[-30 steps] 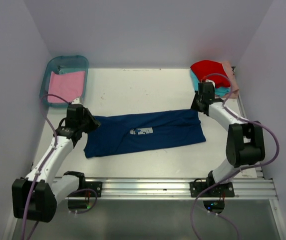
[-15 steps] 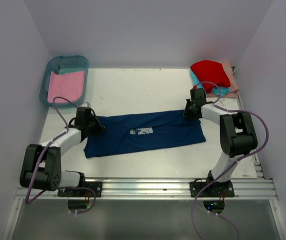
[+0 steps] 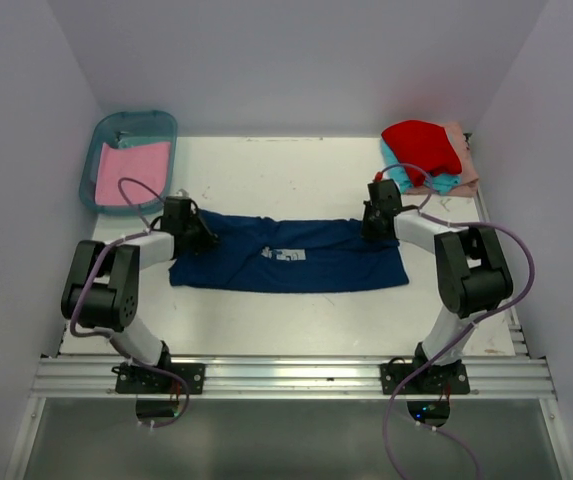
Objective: Fold and stack the t-shirts
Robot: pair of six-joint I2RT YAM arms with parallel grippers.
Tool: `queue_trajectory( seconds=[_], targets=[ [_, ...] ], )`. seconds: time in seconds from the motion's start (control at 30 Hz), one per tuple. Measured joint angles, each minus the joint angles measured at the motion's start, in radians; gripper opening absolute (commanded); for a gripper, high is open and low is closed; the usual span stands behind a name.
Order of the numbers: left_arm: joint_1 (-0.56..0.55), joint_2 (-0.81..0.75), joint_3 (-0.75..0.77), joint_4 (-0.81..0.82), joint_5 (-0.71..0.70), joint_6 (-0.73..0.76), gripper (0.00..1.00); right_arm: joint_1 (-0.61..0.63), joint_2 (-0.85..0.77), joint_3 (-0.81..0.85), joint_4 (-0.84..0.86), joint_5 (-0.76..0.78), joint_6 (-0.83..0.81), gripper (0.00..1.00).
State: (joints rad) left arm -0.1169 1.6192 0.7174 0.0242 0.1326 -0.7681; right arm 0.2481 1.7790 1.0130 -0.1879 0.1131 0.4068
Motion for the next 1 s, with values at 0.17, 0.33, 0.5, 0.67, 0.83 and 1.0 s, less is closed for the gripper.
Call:
queue_trajectory(
  seconds=[0.17,0.33,0.5,0.67,0.83,1.0],
  targets=[
    [0.004,0.187,0.198,0.031,-0.002,-0.014,0.0,0.057,-0.016,-0.005,-0.043,0.035,-0.008,0.0],
    [0.013,0.381,0.456,0.004,0.017,-0.016,0.0,0.092,-0.075,-0.042,-0.139,0.035,-0.007,0.0],
    [0.021,0.507,0.642,-0.032,0.061,-0.006,0.0,0.137,-0.126,-0.053,-0.272,0.025,0.003,0.0],
    [0.032,0.616,0.78,-0.029,0.175,0.003,0.0,0.278,-0.166,-0.075,-0.318,-0.003,0.048,0.0],
    [0.04,0.73,0.898,0.029,0.34,0.001,0.0,0.4,-0.198,-0.156,-0.277,-0.051,0.12,0.0],
    [0.04,0.771,0.914,0.098,0.433,-0.003,0.0,0.454,-0.204,-0.179,-0.224,-0.048,0.182,0.0]
  ],
)
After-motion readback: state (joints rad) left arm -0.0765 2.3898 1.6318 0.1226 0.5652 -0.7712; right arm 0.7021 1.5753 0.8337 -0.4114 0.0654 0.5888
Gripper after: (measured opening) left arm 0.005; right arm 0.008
